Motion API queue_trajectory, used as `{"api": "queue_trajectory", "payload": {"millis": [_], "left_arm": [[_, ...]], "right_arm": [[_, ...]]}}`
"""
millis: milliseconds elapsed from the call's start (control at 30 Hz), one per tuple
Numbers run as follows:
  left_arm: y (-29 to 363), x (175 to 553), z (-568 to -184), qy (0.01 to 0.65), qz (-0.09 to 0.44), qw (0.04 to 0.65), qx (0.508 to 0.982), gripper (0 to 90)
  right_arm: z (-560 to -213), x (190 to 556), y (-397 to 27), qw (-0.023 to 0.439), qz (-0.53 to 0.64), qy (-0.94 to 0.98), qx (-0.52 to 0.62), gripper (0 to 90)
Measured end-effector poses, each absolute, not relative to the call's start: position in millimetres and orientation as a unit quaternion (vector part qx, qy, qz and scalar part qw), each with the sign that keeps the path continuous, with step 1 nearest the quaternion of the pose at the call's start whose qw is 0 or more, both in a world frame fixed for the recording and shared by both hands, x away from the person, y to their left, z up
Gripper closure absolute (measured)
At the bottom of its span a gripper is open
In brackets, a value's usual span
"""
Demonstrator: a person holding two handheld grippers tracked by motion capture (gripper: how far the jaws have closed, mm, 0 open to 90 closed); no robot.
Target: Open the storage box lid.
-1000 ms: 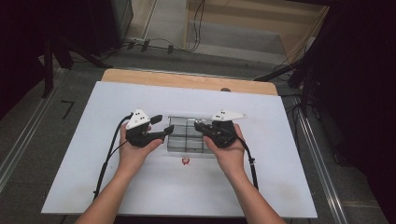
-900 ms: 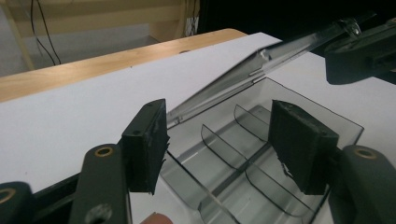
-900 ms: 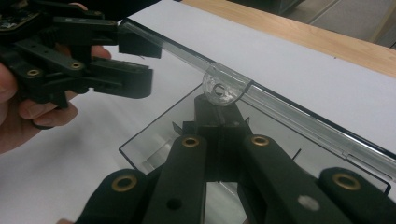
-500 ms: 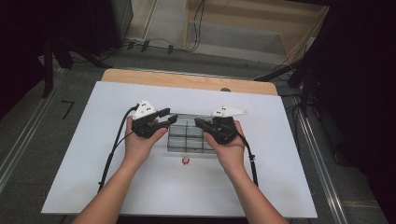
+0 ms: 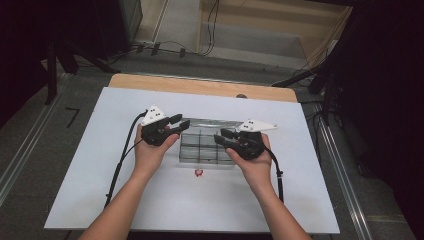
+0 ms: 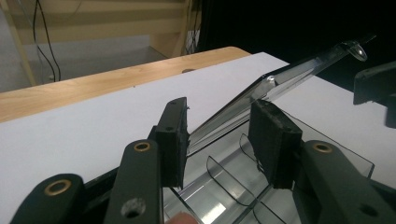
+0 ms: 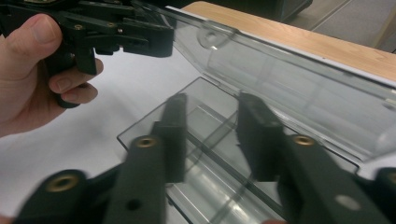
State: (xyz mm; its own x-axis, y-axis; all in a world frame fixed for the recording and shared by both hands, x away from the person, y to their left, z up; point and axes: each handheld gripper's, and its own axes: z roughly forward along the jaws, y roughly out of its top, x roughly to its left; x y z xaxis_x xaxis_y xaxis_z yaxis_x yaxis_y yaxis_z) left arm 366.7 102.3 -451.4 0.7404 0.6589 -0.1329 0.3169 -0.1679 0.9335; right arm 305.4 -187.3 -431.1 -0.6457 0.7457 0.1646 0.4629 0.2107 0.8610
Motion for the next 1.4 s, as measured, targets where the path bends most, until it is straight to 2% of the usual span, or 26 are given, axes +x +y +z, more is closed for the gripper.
{"api": "queue_trajectory", "payload": {"millis": [300, 433, 733, 800, 867, 1000, 1067, 1200, 1400], "left_arm": [[99, 370, -447, 0.333, 0.150, 0.564, 0.741, 56.7], [97, 372, -445, 0.329, 0.152, 0.564, 0.742, 56.7], [99, 376, -445, 0.335, 0.146, 0.566, 0.739, 57.5], [98, 376, -445, 0.336, 0.146, 0.568, 0.737, 57.4], [96, 376, -444, 0.332, 0.149, 0.566, 0.739, 57.0], [97, 379, -444, 0.333, 0.148, 0.566, 0.739, 57.1], [96, 380, -444, 0.334, 0.148, 0.566, 0.740, 57.2], [95, 383, -445, 0.335, 0.147, 0.564, 0.741, 57.5], [97, 388, -446, 0.339, 0.140, 0.563, 0.741, 59.0]], "right_arm": [[-431, 300, -217, 0.168, 0.506, 0.742, 0.408, 31.2], [-432, 303, -229, 0.169, 0.512, 0.730, 0.420, 23.8], [-439, 317, -240, 0.175, 0.523, 0.716, 0.428, 22.6], [-441, 322, -243, 0.173, 0.530, 0.715, 0.422, 13.1], [-442, 325, -245, 0.177, 0.537, 0.713, 0.415, 7.3], [-444, 332, -248, 0.187, 0.542, 0.707, 0.414, 7.2], [-445, 334, -248, 0.188, 0.543, 0.707, 0.412, 0.0], [-449, 342, -249, 0.169, 0.546, 0.708, 0.416, 0.0], [-455, 353, -247, 0.164, 0.545, 0.701, 0.429, 0.1]]}}
